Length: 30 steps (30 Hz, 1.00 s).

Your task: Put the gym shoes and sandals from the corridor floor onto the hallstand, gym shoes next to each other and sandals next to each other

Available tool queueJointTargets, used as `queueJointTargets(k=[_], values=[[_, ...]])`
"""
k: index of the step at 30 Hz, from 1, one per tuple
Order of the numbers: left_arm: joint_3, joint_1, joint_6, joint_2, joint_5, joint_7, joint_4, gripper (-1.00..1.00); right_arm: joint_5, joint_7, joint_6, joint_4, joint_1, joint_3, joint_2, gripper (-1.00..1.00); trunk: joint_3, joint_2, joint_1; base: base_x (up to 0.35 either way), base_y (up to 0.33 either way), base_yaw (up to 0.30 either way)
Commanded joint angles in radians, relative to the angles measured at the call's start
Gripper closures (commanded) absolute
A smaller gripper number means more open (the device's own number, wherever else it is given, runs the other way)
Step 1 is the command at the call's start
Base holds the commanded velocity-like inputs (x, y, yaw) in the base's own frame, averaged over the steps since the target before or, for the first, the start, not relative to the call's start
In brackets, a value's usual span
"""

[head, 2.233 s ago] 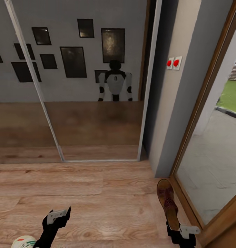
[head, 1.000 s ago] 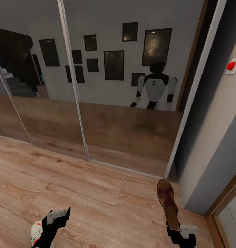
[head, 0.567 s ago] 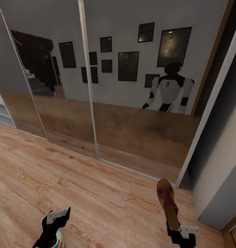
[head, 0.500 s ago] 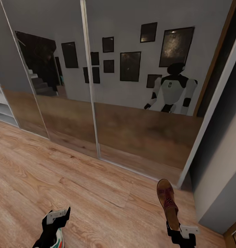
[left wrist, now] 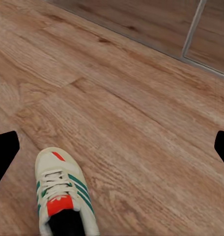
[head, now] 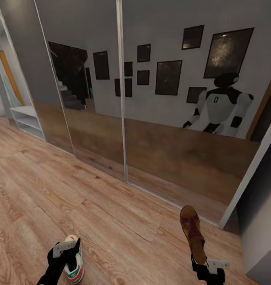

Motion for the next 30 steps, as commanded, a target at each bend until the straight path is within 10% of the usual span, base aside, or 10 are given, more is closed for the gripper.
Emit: queueJointTargets(k=[1, 30], values=[[0.015, -0.001, -0.004, -0.001, -0.01, -0.007, 0.001, -1.0, 0.006, 0.006, -0.003, 0.0, -0.001, -0.008, 0.001, 1.0, 0.0, 0.0, 0.0, 0.0, -0.001, 0.277], [0.032, -0.001, -0.004, -0.004, -0.01, -0.008, 0.001, -1.0, 0.006, 0.006, -0.003, 0.002, -0.001, -0.009, 0.001, 1.0, 0.016, 0.0, 0.0, 0.0, 0.0, 0.277]])
